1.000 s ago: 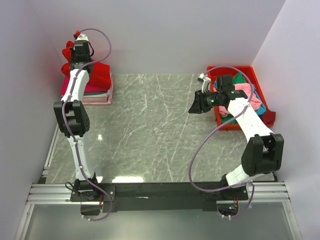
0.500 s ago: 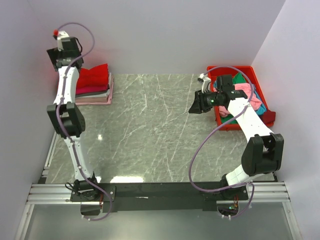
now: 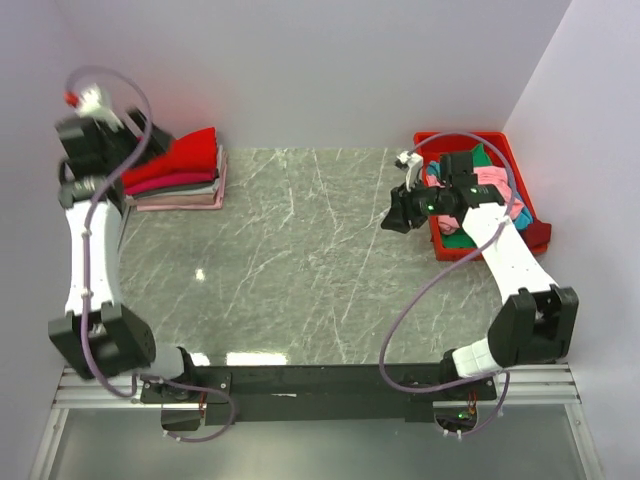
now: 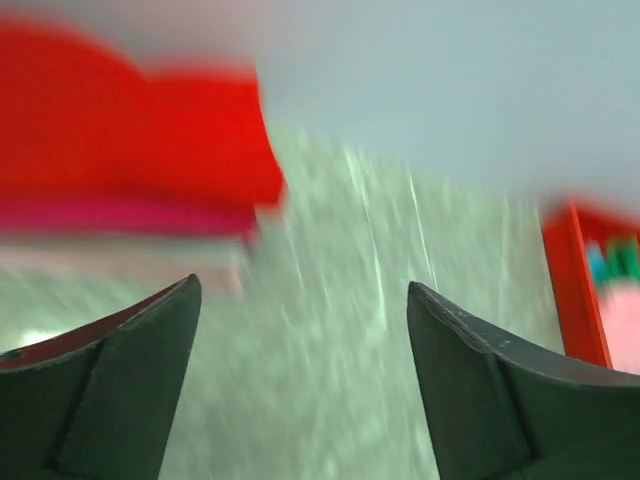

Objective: Fold and stack the t-shirts
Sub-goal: Reset both grippers

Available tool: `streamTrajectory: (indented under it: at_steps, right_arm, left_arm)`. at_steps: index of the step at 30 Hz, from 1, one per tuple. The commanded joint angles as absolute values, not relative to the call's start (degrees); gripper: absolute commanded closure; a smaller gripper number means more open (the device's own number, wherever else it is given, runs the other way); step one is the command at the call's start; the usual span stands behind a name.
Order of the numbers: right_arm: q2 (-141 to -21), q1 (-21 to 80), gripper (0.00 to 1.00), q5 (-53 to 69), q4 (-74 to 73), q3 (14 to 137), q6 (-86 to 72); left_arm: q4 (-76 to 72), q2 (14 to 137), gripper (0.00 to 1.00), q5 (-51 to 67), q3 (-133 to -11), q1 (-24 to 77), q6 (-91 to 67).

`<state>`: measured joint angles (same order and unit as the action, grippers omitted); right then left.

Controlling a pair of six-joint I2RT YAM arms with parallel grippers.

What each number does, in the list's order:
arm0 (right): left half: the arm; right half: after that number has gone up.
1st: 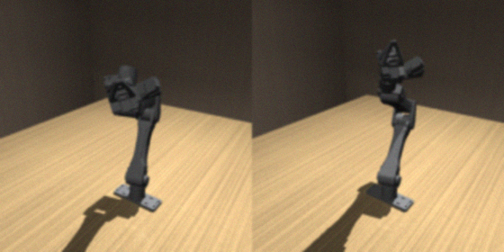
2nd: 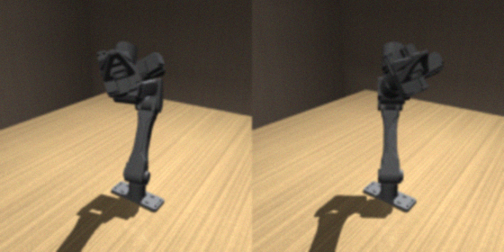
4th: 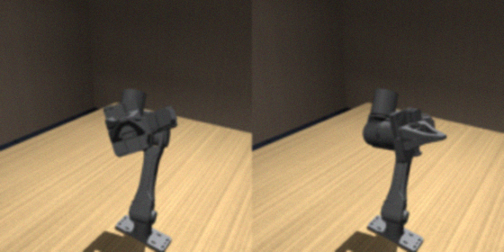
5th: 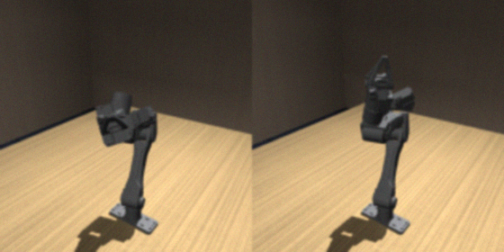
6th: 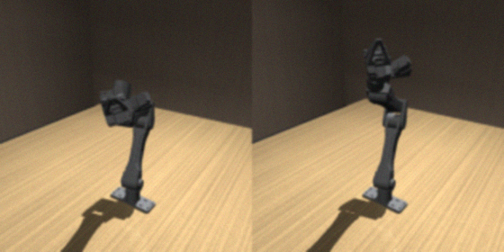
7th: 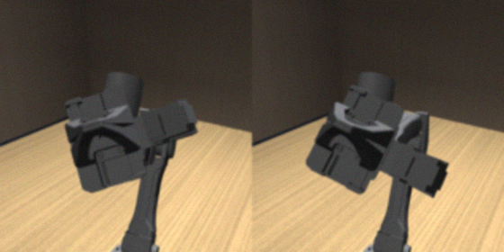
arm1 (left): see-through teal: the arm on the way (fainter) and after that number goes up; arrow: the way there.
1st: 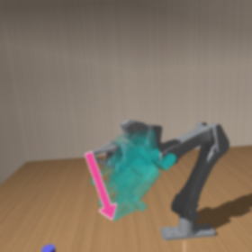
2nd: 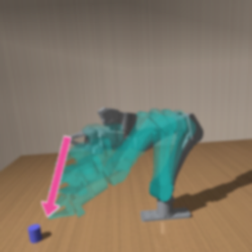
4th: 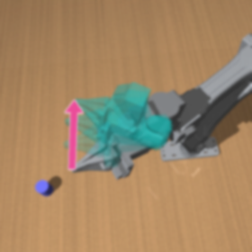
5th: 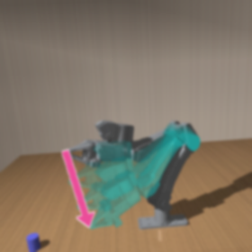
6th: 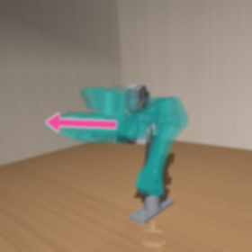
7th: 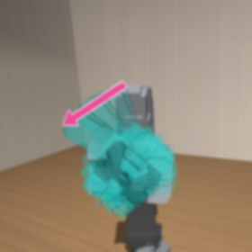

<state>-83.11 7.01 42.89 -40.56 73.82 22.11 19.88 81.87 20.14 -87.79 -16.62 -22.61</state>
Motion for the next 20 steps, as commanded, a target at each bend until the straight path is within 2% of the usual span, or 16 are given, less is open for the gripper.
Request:
streamTrajectory:
  at_steps: [1,3,5,6,7,9,13,20]
  right_arm:
    - [-75.2,7.4,0.48,40.2,-36.9,71.4,24.3]
    - [-70.3,7.3,0.43,34.6,-31.6,68.7,21.2]
    - [-66.6,7.4,0.33,28.9,-24.3,66.1,16.2]
    - [-63.0,7.3,0.27,21.6,-21.4,63.3,13.7]
    - [-60.9,7.2,0.14,17.8,-18.9,61.7,11.6]
    - [-55.4,6.9,0.04,6.8,-12.0,57.1,5.0]
    - [-49.1,6.9,0.02,-8.9,-4.8,50.9,-5.4]
    - [-45.6,6.9,0.02,-14.9,-3.3,46.2,-4.5]
  left_arm:
    - [15.2,71.8,0.11,30.3,-72.5,-15.5,-22.2]
    - [13.1,63.6,0.06,28.6,-63.0,-15.3,-22.6]
    - [12.1,58.8,0.01,27.1,-58.0,-15.3,-22.4]
    - [12.5,54.8,0.01,25.5,-54.2,-15.3,-22.6]
    - [13.0,52.9,0.01,25.1,-52.6,-15.2,-22.3]
    - [12.7,48.0,0.01,25.6,-48.7,-15.1,-22.9]
    - [11.9,41.7,0.01,25.4,-44.0,-15.2,-23.2]
    - [11.4,38.4,0.01,24.3,-39.0,-14.7,-23.5]
